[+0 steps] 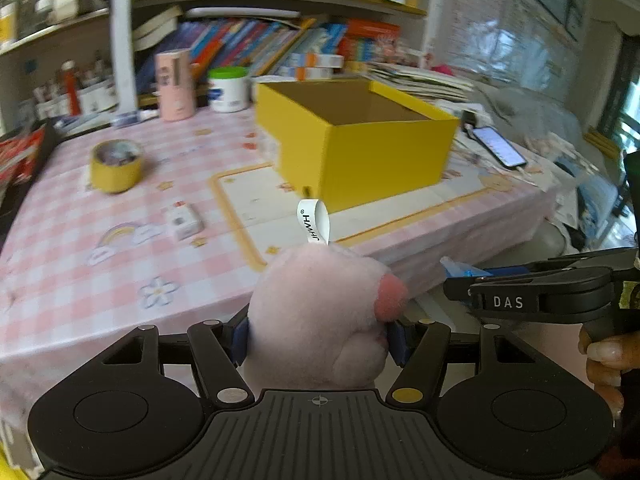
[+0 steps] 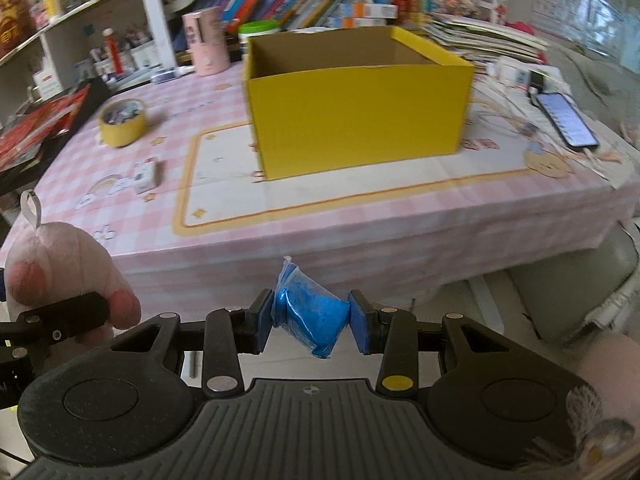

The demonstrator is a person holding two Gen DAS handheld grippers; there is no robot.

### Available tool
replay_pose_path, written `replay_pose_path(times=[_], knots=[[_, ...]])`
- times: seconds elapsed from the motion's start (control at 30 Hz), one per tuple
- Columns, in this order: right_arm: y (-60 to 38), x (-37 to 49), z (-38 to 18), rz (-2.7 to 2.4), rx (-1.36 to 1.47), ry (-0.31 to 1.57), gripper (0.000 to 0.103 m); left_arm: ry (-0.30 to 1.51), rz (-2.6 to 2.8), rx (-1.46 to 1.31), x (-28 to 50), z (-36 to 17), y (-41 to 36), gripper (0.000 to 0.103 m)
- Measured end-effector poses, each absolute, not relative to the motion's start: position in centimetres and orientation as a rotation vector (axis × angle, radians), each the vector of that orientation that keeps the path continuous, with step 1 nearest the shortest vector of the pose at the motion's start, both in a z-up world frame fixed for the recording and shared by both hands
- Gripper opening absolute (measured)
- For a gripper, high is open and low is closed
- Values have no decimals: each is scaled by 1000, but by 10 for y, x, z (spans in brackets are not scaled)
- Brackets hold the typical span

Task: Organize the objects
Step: 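Carry the large pig with the left gripper while the right carries the blue cube to the yellow box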

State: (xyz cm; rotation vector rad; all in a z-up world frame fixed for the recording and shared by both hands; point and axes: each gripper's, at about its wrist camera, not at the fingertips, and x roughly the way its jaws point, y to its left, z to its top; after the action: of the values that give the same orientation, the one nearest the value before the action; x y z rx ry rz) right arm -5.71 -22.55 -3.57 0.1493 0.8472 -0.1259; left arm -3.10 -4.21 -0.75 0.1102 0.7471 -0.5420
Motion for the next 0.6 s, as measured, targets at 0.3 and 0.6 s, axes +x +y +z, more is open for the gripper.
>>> replay_pose_path(times=[0.3,0.6], knots=[[-256,-58,-39,-185,191,858,37,741,-593,146,-24,-6,-71,64],[-274,-39,-39,-169,180,872,37,731,-594,154,-8,-3,-92,64]])
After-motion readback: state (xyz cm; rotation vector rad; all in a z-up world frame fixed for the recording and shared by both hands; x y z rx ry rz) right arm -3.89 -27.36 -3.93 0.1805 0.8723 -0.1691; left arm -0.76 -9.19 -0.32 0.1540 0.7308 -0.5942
